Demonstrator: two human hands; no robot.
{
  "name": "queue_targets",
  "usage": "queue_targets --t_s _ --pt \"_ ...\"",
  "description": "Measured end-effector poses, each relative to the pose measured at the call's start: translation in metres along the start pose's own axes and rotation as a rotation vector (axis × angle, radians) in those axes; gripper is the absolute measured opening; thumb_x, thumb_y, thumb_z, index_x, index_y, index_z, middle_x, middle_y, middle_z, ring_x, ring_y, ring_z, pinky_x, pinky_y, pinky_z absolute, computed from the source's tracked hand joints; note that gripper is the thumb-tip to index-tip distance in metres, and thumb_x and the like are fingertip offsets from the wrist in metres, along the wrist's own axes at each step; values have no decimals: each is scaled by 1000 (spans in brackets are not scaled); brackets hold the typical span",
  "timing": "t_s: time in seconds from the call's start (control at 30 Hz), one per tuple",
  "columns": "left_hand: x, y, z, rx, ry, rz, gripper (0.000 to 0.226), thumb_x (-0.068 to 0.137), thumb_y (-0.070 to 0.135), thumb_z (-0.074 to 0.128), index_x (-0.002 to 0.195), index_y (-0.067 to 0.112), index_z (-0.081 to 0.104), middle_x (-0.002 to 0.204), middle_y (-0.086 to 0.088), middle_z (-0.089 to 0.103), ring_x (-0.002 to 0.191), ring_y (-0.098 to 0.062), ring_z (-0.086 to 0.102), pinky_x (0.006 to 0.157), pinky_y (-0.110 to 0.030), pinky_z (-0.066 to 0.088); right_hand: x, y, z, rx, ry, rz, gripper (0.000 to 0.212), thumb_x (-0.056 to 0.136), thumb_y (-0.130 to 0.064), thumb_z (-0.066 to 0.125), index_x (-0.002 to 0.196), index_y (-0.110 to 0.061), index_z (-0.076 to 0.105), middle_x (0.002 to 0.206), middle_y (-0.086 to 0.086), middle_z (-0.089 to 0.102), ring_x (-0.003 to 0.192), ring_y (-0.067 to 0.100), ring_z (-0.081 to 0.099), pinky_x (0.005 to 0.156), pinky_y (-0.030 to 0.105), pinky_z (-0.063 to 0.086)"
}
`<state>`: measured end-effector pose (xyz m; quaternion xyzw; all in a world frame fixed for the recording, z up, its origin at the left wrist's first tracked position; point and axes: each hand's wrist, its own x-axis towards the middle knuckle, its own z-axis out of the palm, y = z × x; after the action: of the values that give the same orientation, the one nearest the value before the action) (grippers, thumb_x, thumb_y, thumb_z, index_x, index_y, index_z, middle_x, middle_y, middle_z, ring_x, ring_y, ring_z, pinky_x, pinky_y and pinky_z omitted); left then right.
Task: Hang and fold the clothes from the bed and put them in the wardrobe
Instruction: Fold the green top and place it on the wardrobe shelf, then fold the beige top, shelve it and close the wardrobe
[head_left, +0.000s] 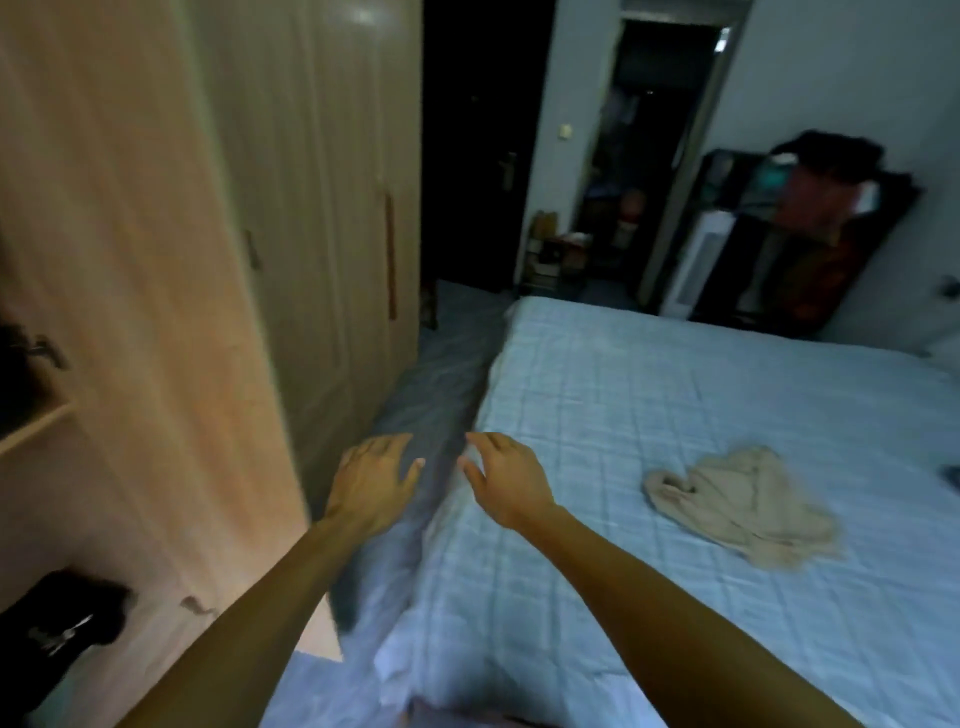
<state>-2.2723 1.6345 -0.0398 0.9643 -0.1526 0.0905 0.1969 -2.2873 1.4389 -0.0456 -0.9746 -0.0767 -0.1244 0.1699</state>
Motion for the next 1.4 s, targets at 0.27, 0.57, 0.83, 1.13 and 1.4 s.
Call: queue_targets --t_s 0.27,0.57,0.83,1.13,1.4 --pt "22 244 127 -69 -146 244 65 86 50 30 133 10 51 131 -13 57 121 -31 51 105 -41 35 -122 238 -104 -53 76 331 50 97 -44 39 137 -15 47 133 9 54 121 29 50 97 38 39" --pt "48 415 235 -36 -290 452 47 97 36 42 136 10 46 135 -11 53 123 -28 49 104 -40 34 -231 423 -150 -112 104 608 43 98 -41 39 134 -20 48 130 6 56 121 28 49 102 44 29" --pt "111 491 324 -154 -357 563 40 92 27 49 127 9 54 121 -13 61 106 -29 57 90 -39 45 -227 530 -138 -111 87 701 53 93 -47 31 129 -15 54 127 7 60 120 25 52 104 47 32" --pt "187 556 420 -179 -479 536 36 94 21 48 123 1 54 110 -19 62 96 -33 57 81 -37 43 -204 641 -137 -158 -16 780 47 94 -42 39 126 -13 56 123 9 62 112 26 57 98 42 38" --pt "222 611 488 -42 -480 408 32 89 21 52 115 4 59 95 -16 66 81 -32 61 72 -37 47 -197 758 -136 -85 22 712 35 91 -32 52 114 -7 64 107 12 67 94 29 64 81 42 51"
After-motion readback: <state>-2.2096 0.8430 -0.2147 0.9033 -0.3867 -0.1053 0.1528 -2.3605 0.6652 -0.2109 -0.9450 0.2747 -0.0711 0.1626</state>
